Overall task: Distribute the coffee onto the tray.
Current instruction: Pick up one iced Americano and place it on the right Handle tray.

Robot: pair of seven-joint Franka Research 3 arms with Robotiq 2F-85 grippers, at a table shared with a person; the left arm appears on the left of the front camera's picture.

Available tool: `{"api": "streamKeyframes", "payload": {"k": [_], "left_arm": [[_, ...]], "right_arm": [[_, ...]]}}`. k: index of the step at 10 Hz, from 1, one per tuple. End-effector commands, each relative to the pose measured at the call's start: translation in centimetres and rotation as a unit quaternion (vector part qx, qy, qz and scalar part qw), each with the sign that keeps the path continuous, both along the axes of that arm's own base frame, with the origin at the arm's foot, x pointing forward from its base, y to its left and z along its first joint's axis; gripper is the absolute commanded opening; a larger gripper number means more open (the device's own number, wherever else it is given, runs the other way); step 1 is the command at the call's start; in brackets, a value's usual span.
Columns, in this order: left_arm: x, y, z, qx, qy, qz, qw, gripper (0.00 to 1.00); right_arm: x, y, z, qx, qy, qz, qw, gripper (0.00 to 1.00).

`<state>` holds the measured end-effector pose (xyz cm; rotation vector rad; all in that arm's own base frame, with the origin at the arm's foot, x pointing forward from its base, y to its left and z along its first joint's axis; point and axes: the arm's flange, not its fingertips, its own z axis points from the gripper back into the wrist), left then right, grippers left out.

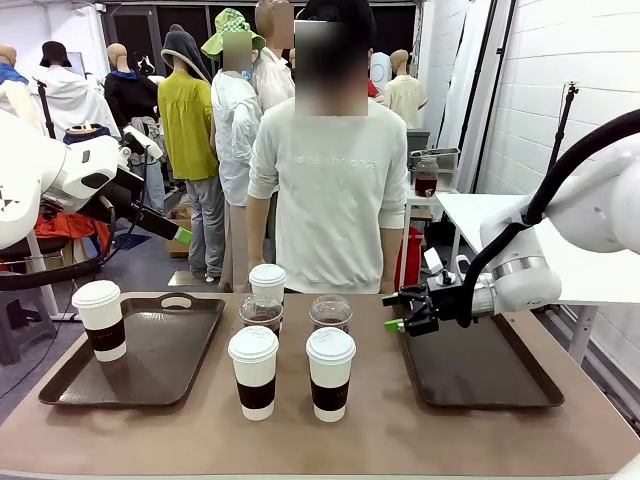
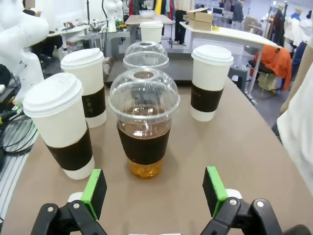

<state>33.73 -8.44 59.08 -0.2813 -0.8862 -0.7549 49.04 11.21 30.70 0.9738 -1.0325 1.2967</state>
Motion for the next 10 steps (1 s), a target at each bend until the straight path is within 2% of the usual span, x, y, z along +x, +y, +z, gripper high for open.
{"api": "streamKeyframes", "payload": {"k": [1,4,10], "left_arm": [[0.1,0.1,0.0,-0.001,-0.001,-0.002,1.000,1.00],[0.1,0.1,0.0,-0.001,-0.001,-0.002,1.000,1.00],[0.1,0.1,0.0,-0.001,-0.001,-0.002,1.000,1.00]], "right_arm": [[1.4,0.9,-1.5,0.025,-0.009,-0.009,1.000,1.00],[1.8,3.1,-3.3,0.045,-0.009,-0.007,0.999,1.00],[1.3,5.7,-5.4,0.059,0.022,0.000,0.998,1.00]]}}
